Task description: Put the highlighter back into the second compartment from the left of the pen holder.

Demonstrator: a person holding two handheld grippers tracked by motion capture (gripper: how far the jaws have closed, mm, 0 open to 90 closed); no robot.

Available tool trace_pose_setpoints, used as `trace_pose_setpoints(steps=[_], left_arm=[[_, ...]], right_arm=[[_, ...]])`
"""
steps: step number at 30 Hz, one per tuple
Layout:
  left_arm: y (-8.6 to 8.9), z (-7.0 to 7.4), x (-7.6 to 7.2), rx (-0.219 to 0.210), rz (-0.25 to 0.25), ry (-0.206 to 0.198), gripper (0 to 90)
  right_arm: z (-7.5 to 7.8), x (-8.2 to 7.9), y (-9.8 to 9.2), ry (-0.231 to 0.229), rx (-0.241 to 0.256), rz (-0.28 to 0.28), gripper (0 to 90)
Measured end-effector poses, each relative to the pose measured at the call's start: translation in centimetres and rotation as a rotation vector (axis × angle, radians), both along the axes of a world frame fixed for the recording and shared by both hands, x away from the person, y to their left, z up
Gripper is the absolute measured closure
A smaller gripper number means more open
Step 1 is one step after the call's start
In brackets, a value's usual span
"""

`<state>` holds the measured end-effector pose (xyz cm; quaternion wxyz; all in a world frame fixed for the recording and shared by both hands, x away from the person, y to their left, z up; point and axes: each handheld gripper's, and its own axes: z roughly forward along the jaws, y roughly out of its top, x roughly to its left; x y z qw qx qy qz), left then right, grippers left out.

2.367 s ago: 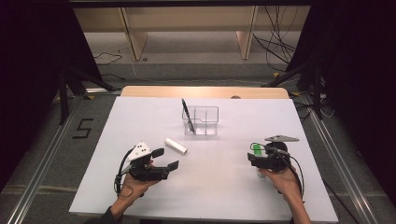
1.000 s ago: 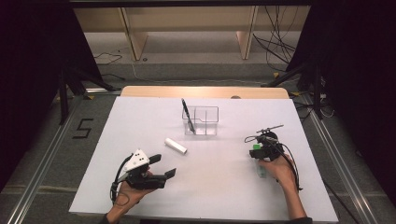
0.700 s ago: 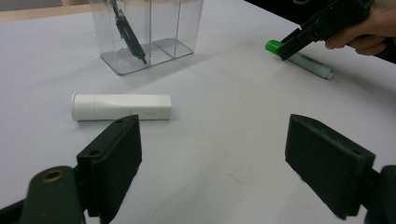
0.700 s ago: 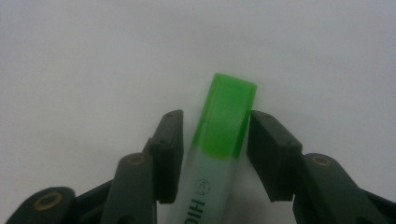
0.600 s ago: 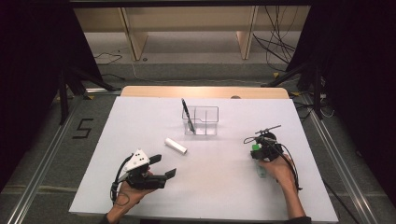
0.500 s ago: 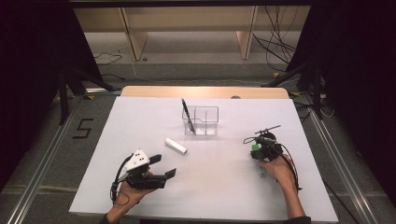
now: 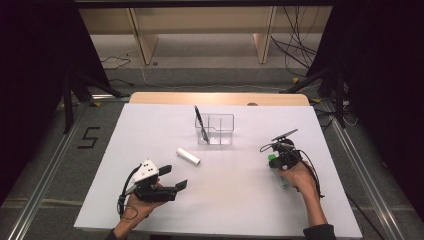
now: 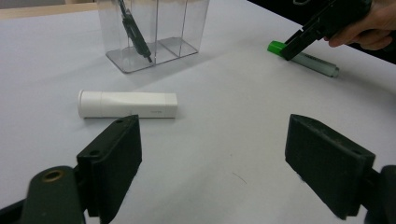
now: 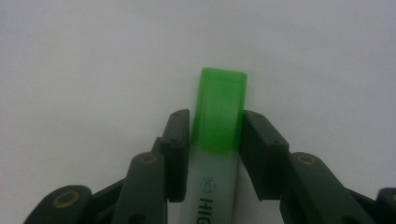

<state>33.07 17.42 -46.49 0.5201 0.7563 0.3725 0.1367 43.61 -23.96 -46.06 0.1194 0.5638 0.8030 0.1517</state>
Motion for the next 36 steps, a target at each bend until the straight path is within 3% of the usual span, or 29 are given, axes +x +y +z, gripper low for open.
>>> trace_pose_setpoints(steps=[13,20,30,36], left_arm=[[-0.1,-0.1,0.1,0.002,-0.003,0.005,18.6],[0.0,-0.2,0.2,-0.002,0.0,0.008,18.6],[0.1,-0.3,0.3,0.001,0.016,0.01,18.6],[0.1,-0.3,0.3,0.001,0.015,0.013,18.6]], right_arm=[[0.2,0.4,0.0,0.026,-0.006,0.032,67.4],[0.7,0.4,-0.7,0.012,0.053,0.035,67.4],[2.9,0.0,-1.4,-0.101,0.148,0.028,67.5],[4.0,-0.1,-1.6,-0.174,0.167,0.024,67.5]])
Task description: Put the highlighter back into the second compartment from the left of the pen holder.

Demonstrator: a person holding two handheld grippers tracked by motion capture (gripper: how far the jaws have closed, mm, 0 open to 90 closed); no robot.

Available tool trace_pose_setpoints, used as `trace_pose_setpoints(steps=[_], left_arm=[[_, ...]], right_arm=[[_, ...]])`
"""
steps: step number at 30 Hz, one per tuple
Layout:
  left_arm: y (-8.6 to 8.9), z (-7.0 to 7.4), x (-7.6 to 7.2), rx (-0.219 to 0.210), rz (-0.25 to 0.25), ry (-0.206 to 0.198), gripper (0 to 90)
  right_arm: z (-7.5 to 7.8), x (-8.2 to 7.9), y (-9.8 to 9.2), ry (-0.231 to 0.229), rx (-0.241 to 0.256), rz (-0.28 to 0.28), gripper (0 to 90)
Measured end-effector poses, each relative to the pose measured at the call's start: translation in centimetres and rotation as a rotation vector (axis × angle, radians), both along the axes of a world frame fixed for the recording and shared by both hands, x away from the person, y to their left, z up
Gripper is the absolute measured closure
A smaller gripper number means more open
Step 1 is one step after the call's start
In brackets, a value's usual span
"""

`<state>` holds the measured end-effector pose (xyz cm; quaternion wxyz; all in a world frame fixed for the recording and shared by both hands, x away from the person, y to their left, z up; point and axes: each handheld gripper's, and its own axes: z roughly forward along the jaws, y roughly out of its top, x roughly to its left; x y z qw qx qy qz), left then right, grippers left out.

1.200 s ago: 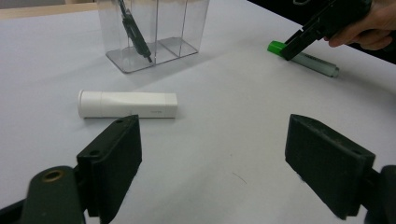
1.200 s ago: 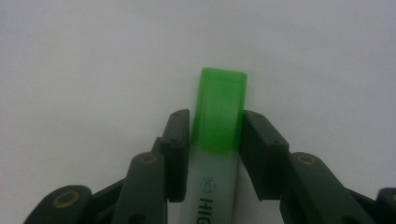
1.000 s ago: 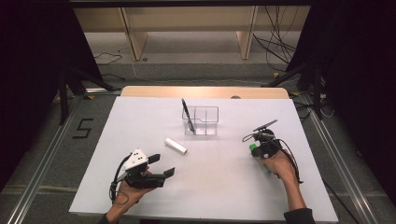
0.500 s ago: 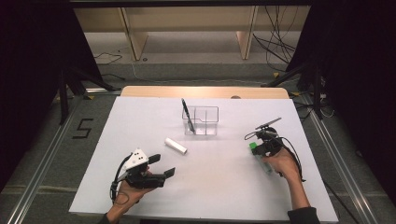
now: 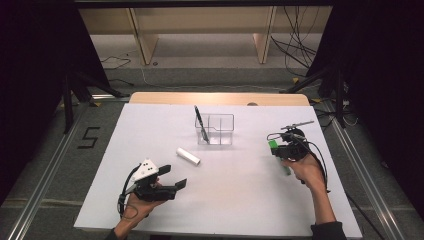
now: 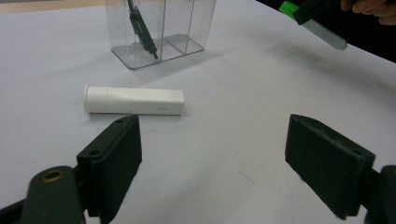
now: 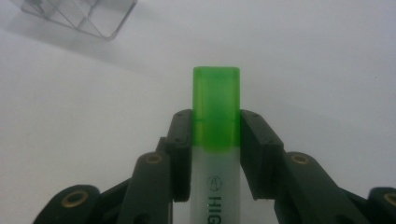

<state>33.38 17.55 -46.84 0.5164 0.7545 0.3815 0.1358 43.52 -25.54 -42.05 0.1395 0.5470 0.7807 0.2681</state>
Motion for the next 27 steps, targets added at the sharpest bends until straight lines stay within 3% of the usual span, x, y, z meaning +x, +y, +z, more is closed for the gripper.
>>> trace_pose_setpoints(steps=[13,27], left_arm=[[0.2,-0.2,0.2,-0.012,0.012,0.01,18.6],[0.3,-0.3,0.3,-0.041,0.016,0.023,18.3]], right_arm=[[1.6,0.1,0.2,-0.109,0.064,-0.011,67.4],[4.5,1.1,2.8,-0.276,0.146,0.008,67.4]])
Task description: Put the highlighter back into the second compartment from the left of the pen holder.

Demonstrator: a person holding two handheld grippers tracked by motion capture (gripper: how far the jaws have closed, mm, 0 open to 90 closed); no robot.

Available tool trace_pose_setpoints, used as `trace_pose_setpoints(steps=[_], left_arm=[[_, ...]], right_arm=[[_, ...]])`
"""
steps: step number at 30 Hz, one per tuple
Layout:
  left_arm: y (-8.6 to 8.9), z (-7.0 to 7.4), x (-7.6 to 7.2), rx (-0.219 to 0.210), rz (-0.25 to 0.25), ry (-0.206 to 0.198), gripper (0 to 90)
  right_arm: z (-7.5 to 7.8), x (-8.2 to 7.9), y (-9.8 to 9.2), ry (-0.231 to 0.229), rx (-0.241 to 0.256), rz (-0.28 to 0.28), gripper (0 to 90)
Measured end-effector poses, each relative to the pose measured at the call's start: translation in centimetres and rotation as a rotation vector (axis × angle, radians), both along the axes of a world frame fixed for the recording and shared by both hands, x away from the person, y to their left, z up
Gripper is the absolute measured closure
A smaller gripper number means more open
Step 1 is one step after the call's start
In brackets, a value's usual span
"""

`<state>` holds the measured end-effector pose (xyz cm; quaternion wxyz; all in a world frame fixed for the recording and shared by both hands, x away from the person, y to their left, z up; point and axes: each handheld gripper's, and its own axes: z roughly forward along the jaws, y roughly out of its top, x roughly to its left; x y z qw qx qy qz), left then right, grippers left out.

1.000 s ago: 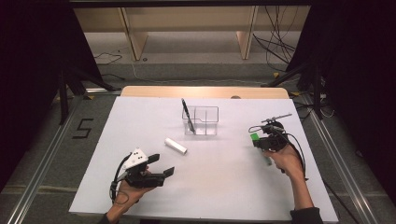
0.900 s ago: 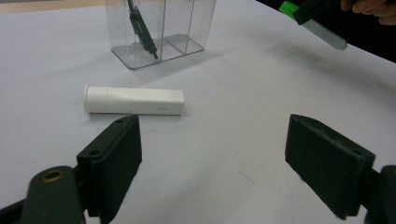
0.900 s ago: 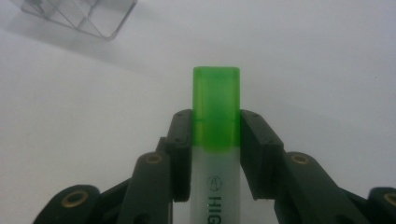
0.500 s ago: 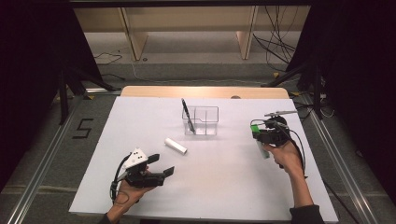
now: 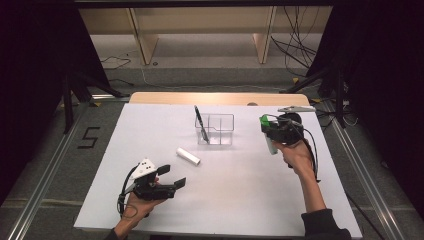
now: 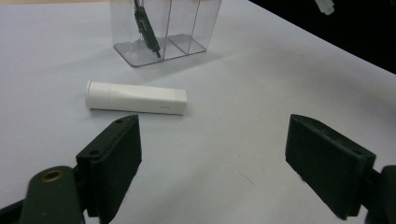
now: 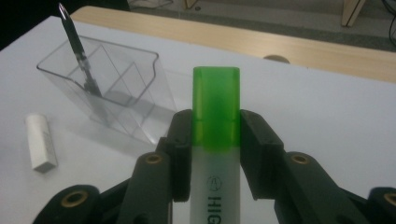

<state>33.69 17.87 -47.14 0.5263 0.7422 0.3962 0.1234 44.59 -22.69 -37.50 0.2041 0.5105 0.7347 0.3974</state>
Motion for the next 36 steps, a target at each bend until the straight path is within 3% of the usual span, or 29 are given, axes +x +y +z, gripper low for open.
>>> trace_pose_setpoints(steps=[14,18,36], left_arm=[[0.2,0.0,0.0,0.001,-0.004,-0.007,18.2],[0.2,0.1,0.0,0.001,-0.004,-0.01,18.2],[0.2,0.2,-0.1,-0.009,-0.002,-0.014,18.2]], right_arm=[[1.8,1.6,4.0,-0.106,0.047,0.047,67.4],[1.8,2.1,4.9,-0.12,0.071,0.046,67.4],[2.2,4.1,8.7,-0.16,0.08,0.06,67.4]])
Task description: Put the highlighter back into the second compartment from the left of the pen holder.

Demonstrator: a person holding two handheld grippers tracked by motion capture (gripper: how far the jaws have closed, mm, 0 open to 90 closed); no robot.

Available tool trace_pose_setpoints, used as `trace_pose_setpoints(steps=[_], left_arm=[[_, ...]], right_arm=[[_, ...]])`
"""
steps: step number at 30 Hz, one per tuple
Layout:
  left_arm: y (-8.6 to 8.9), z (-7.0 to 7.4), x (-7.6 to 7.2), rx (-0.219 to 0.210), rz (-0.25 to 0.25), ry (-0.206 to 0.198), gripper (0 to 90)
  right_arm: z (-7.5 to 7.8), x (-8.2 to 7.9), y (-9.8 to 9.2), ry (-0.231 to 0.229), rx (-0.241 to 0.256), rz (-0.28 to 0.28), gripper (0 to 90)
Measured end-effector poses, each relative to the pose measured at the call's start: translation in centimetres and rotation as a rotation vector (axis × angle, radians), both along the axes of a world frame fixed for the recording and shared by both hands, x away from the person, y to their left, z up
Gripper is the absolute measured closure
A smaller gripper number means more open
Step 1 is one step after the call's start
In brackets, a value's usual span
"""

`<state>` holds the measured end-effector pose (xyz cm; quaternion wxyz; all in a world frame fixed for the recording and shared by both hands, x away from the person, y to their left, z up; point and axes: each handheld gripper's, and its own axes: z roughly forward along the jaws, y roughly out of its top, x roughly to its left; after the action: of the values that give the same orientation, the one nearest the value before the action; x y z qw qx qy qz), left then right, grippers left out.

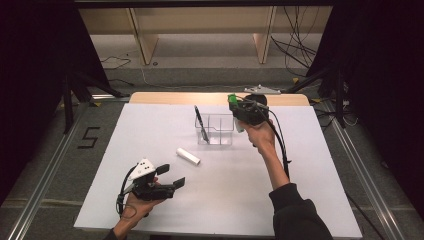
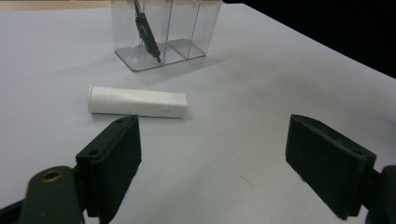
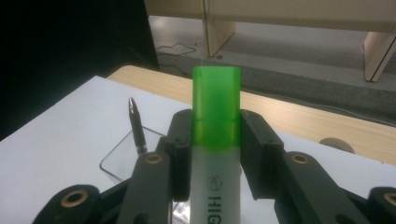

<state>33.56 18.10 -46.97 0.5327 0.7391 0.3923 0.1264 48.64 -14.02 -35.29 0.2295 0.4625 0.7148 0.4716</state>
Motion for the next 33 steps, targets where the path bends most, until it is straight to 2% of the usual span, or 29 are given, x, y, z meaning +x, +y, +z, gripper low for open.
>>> trace_pose_setpoints(steps=[8,21,24,33], left_arm=[[0.0,0.1,0.0,0.0,0.001,-0.001,18.2],[0.0,0.1,0.0,-0.008,0.003,-0.005,18.2],[0.1,0.1,0.0,-0.006,0.002,-0.004,18.2],[0.1,0.2,0.1,-0.011,0.006,-0.005,18.2]], right_arm=[[0.1,0.7,1.4,-0.013,-0.003,0.007,67.4],[0.2,1.9,3.9,-0.062,-0.019,-0.004,67.3],[0.1,2.3,4.3,-0.057,0.006,-0.006,67.3],[-0.6,3.0,5.8,-0.049,0.004,-0.008,67.4]])
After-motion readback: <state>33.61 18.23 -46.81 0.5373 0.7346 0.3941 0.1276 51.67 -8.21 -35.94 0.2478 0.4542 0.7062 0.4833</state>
